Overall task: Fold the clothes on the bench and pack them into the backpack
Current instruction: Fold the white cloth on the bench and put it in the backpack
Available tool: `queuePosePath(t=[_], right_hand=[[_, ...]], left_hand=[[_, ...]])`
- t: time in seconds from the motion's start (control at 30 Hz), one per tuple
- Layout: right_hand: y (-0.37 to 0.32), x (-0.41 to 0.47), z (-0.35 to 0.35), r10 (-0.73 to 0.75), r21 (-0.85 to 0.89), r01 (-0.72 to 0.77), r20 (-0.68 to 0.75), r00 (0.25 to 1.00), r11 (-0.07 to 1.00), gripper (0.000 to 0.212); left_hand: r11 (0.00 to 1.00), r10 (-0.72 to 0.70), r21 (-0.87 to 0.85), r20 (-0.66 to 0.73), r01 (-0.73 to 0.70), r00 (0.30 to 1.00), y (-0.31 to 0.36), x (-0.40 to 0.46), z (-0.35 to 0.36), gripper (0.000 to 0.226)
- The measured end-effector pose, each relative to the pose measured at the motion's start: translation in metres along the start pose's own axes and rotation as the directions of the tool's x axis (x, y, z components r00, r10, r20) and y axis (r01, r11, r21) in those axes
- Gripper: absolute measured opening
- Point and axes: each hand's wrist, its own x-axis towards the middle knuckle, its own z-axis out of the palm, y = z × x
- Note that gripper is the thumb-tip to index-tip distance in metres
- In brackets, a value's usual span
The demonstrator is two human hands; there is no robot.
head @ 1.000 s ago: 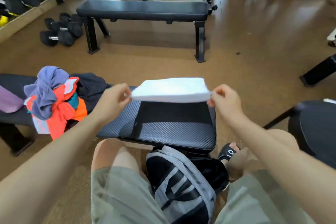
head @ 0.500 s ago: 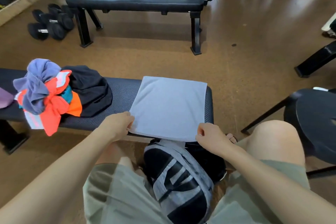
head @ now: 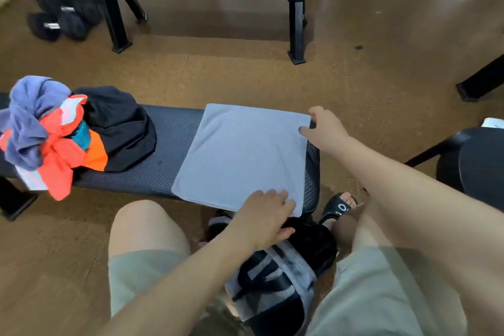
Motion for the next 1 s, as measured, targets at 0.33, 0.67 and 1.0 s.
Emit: queuePosePath(t=[0.33,0.67,1.0], right_hand=[[0.015,0.045,0.018,0.066,0.098,-0.056,-0.101,0.993,0.994,0.029],[0.027,0.033,-0.003,0.212,0.313,-0.188,-0.044,0.976,0.931,0.012],[-0.031,0.013,-0.043,0.177,0.677,-0.201,0.105,0.979,0.708,0.02]], left_hand=[[0.989,-0.106,0.095,-0.091,0.114,0.99,0.022,0.016,0.014,0.03],[0.985,-0.173,-0.023,-0.071,0.172,0.982,0.031,0.001,0.009,0.026],[0.74,-0.356,-0.611,-0.002,0.281,0.935,-0.001,-0.052,-0.037,0.032]])
